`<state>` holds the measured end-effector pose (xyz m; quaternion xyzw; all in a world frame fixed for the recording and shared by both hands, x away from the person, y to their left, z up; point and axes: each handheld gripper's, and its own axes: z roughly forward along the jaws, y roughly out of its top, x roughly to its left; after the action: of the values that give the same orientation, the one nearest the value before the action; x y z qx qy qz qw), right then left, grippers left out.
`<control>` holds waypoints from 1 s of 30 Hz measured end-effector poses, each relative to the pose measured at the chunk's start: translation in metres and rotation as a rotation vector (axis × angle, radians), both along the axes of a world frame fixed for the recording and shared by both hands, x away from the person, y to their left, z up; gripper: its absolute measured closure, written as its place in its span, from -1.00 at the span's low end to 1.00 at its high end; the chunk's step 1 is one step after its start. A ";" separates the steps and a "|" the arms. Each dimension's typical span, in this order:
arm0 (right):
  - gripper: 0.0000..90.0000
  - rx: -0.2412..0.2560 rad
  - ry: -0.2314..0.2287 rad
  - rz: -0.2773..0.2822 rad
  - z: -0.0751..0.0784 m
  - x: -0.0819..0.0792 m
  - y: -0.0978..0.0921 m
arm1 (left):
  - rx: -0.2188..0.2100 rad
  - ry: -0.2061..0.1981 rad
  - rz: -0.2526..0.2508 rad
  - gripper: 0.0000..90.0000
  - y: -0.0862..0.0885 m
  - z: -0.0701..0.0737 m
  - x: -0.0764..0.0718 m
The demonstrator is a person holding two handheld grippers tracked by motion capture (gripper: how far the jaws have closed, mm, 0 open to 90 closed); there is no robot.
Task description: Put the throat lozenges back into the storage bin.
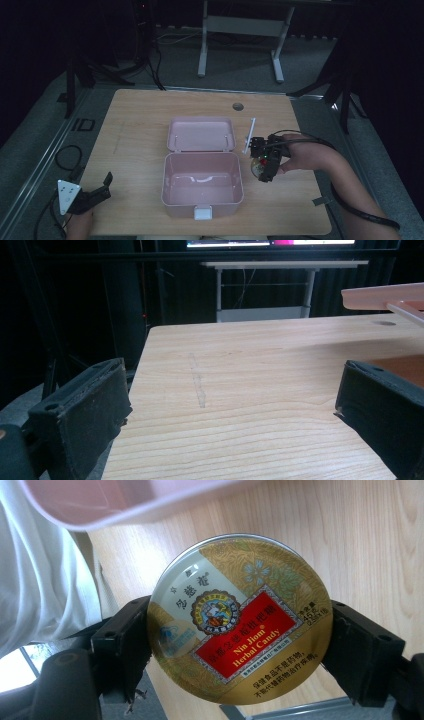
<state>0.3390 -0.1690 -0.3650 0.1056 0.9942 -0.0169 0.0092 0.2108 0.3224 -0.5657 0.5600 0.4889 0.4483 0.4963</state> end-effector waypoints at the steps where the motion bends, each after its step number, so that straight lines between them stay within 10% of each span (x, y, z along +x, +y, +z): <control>1: -0.55 0.001 -0.003 0.013 0.001 -0.001 0.003 | 0.000 0.000 0.000 -0.97 0.000 0.000 0.000; 19: -0.55 0.059 0.038 0.216 0.011 -0.018 0.078 | -0.005 0.001 -0.005 -0.97 0.001 0.000 0.000; 30: -0.55 0.045 0.059 0.262 -0.015 -0.017 0.100 | -0.005 -0.003 -0.006 -0.97 0.001 0.000 0.000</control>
<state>0.3220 -0.0693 -0.3803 -0.0257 0.9995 0.0037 -0.0201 0.2103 0.3234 -0.5660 0.5595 0.4877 0.4464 0.4998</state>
